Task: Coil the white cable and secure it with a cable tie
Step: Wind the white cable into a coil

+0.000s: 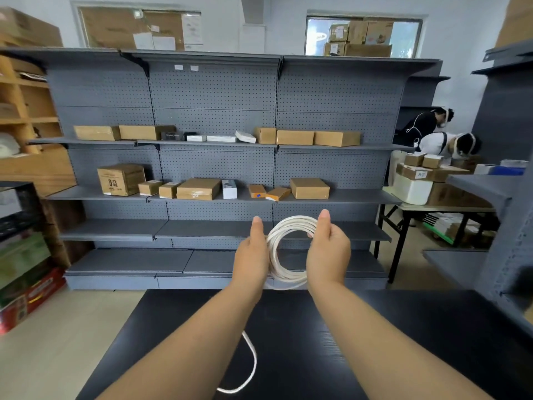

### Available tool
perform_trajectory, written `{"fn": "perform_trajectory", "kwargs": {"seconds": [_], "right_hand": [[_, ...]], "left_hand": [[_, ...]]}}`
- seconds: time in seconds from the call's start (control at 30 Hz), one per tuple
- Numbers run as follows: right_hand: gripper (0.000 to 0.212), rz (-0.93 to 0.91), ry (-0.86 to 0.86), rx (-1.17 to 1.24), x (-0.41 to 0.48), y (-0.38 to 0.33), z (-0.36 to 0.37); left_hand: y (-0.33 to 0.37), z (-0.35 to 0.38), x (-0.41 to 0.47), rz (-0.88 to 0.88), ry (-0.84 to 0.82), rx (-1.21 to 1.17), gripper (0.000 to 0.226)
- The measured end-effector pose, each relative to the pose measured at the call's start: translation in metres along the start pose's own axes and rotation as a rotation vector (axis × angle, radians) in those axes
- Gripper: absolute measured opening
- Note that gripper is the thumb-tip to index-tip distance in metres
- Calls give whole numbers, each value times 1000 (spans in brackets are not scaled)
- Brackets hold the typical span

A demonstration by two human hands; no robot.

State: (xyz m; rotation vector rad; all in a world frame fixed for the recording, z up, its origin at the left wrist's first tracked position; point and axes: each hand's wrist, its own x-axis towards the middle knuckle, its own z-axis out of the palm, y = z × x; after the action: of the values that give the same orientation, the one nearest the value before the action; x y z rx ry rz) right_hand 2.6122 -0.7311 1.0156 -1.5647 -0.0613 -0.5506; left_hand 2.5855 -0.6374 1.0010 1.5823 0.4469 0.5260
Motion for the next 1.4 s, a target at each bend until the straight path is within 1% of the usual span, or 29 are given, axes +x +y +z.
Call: {"fn": "perform_trajectory", "kwargs": {"seconds": [0.07, 0.1, 0.2, 0.3, 0.43, 0.5, 0.57, 0.7, 0.8, 0.87, 0.93, 1.03, 1.1, 1.2, 1.33, 1.4], "right_hand": [[53, -21, -7, -15, 1, -2, -5], [53, -23, -10, -20, 1, -2, -7], [54, 14, -4, -27, 3, 0, -9], [54, 33, 9, -22, 9, 5, -11], [55, 111, 53, 33, 12, 9, -5], [56, 183, 95, 128, 12, 10, 4], [55, 235, 145, 210, 13, 8, 11], [54, 279, 233, 283, 17, 3, 16], [53, 310, 269, 278, 16, 5, 22], [54, 338, 277, 283, 12, 5, 27], [56, 352, 272, 291, 6, 5, 34], [61, 345, 252, 288, -6, 5, 45], [61, 356, 238, 301, -11, 5, 51], [54, 375, 198, 320, -16, 3, 56], [52, 435, 134, 320, -24, -5, 61], [51, 472, 128, 331, -24, -4, 66]], "left_hand": [[-3, -9, 4, -17, -100, 89, 80], [-4, -12, 6, -8, -117, 133, 80], [0, -21, 8, 77, -99, 256, 77], [12, -26, 8, 147, -131, 252, 70], [10, -25, 6, 174, -236, 219, 73], [4, -18, 2, 176, -230, 157, 73], [2, -8, -2, 148, -188, 33, 68], [-2, 10, -8, 35, -61, -280, 52], [0, 18, -14, -29, -51, -472, 46], [5, 20, -12, -92, 7, -525, 47], [10, 19, -4, -139, 66, -504, 51], [17, 10, 12, -198, 83, -472, 53], [18, 3, 24, -258, 36, -531, 51], [17, -9, 36, -310, -106, -598, 50], [13, -29, 43, -350, -313, -593, 58], [8, -38, 47, -377, -419, -598, 62]]}}
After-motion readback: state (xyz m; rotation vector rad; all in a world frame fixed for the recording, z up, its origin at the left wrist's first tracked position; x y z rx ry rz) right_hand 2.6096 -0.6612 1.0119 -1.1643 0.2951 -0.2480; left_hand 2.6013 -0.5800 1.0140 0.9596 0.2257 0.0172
